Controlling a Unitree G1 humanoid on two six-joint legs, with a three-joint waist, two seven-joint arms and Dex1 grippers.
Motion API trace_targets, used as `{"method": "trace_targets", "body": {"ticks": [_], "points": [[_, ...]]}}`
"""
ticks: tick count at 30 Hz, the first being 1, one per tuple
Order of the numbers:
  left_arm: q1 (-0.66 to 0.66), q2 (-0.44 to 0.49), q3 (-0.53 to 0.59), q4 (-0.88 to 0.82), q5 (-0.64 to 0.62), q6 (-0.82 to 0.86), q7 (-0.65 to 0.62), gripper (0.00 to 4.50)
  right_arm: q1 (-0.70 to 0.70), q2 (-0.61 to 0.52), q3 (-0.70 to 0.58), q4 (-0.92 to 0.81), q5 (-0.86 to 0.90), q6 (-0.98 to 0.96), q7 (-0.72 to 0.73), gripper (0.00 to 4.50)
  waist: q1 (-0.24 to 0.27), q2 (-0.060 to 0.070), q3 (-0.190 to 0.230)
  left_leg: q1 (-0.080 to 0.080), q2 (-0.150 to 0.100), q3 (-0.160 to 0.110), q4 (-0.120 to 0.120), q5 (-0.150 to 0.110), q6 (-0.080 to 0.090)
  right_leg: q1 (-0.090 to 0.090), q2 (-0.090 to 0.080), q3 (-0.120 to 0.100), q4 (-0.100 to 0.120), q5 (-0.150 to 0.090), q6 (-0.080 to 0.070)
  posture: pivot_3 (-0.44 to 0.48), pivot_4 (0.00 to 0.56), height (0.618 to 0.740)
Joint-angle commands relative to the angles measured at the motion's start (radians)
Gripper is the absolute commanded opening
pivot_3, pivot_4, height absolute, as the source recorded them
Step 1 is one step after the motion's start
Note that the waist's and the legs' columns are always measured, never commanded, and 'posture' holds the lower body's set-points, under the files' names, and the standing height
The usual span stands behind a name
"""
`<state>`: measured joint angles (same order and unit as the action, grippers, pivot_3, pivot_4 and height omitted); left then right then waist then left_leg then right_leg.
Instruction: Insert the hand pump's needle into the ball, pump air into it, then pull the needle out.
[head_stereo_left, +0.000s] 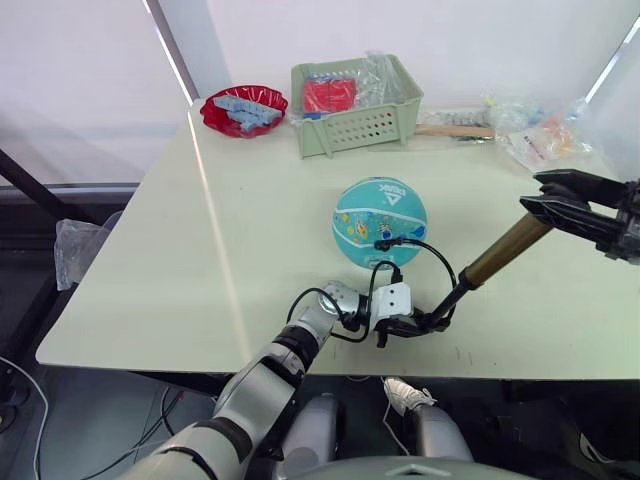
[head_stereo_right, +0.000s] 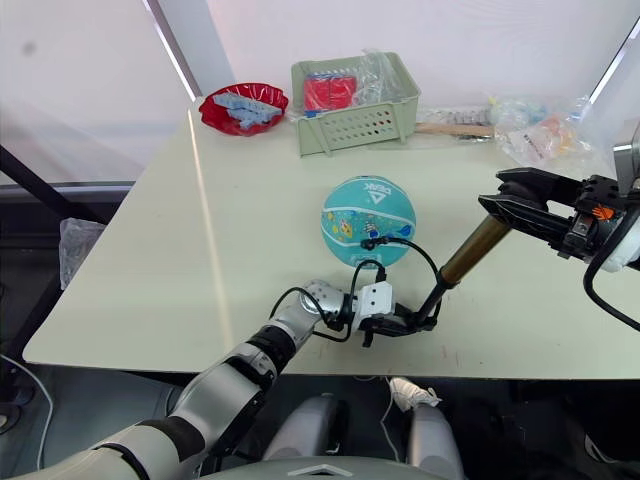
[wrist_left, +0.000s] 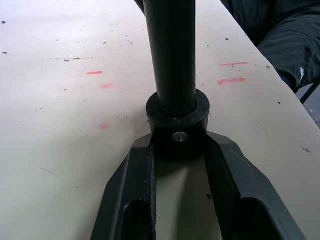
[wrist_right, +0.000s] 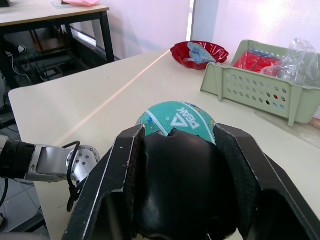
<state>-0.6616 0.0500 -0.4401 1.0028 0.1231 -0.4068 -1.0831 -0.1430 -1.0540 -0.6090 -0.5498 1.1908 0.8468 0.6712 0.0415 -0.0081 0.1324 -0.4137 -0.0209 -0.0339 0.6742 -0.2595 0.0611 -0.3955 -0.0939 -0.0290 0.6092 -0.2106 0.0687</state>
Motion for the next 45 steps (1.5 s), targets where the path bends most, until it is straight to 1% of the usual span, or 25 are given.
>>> {"method": "trace_targets", "body": {"ticks": [1, 6, 13, 19, 24, 29, 32, 39, 45], "points": [[0.039, 0.020, -0.037, 0.090, 0.074, 0.038, 0.014, 1.01, 0.031, 0.001, -0.015, -0.021, -0.041, -0.017, 0.018, 1.83, 0.000, 0.000, 0.000, 0.000, 0.000, 0.000, 0.000, 0.000, 0.000, 0.000, 0.000, 0.000, 0.000, 0.000, 0.000, 0.000, 0.150, 0.737], [0.039, 0.018, -0.036, 0.092, 0.075, 0.037, 0.017, 1.01, 0.080, 0.021, 0.070, -0.042, -0.106, -0.046, 0.043, 1.83, -0.001, -0.002, -0.002, 0.001, 0.000, 0.000, 0.000, 0.000, 0.000, 0.001, 0.000, 0.000, 0.000, 0.000, 0.000, 0.000, 0.150, 0.737], [0.037, 0.019, -0.031, 0.094, 0.076, 0.039, 0.022, 1.01, 0.142, 0.070, 0.202, -0.035, -0.248, -0.130, 0.070, 1.83, -0.001, -0.009, -0.008, 0.003, 0.000, 0.000, 0.000, 0.000, 0.000, 0.002, 0.000, 0.000, 0.000, 0.000, 0.000, 0.000, 0.150, 0.737], [0.039, 0.022, -0.028, 0.093, 0.074, 0.040, 0.026, 1.01, 0.182, 0.169, 0.348, -0.015, -0.403, -0.233, 0.062, 1.83, -0.001, -0.012, -0.010, 0.003, 0.001, 0.000, 0.000, 0.000, 0.000, 0.002, 0.000, 0.000, 0.000, 0.000, 0.000, 0.000, 0.150, 0.737], [0.041, 0.024, -0.027, 0.090, 0.074, 0.040, 0.027, 1.01, 0.215, 0.235, 0.431, 0.021, -0.524, -0.316, 0.061, 1.83, -0.001, -0.012, -0.011, 0.003, 0.000, 0.000, 0.000, 0.000, 0.000, 0.002, 0.001, 0.000, 0.000, 0.000, 0.000, 0.000, 0.150, 0.737], [0.042, 0.026, -0.025, 0.087, 0.072, 0.041, 0.023, 1.01, 0.224, 0.285, 0.499, 0.045, -0.601, -0.369, 0.060, 1.83, -0.001, -0.012, -0.011, 0.004, 0.000, 0.000, 0.000, 0.000, 0.000, 0.002, 0.001, 0.000, 0.001, 0.000, 0.000, 0.000, 0.150, 0.737], [0.041, 0.027, -0.025, 0.088, 0.072, 0.042, 0.021, 1.01, 0.214, 0.297, 0.496, 0.050, -0.608, -0.373, 0.066, 1.83, -0.002, -0.012, -0.012, 0.004, 0.000, 0.000, 0.000, 0.000, 0.000, 0.002, 0.001, 0.000, 0.001, 0.000, 0.000, 0.000, 0.150, 0.737], [0.039, 0.027, -0.026, 0.089, 0.074, 0.042, 0.022, 1.01, 0.171, 0.282, 0.391, -0.002, -0.500, -0.317, 0.071, 1.83, -0.001, -0.011, -0.011, 0.004, 0.000, 0.000, 0.000, 0.000, 0.000, 0.002, 0.002, 0.000, 0.001, 0.000, 0.000, 0.000, 0.150, 0.737], [0.047, 0.029, -0.027, 0.083, 0.073, 0.043, 0.019, 1.01, 0.096, 0.213, 0.234, -0.026, -0.340, -0.218, 0.076, 1.83, 0.000, -0.007, -0.007, 0.002, 0.000, 0.000, 0.001, 0.000, 0.000, 0.001, 0.001, 0.000, 0.000, 0.000, 0.000, 0.000, 0.150, 0.737]]}}
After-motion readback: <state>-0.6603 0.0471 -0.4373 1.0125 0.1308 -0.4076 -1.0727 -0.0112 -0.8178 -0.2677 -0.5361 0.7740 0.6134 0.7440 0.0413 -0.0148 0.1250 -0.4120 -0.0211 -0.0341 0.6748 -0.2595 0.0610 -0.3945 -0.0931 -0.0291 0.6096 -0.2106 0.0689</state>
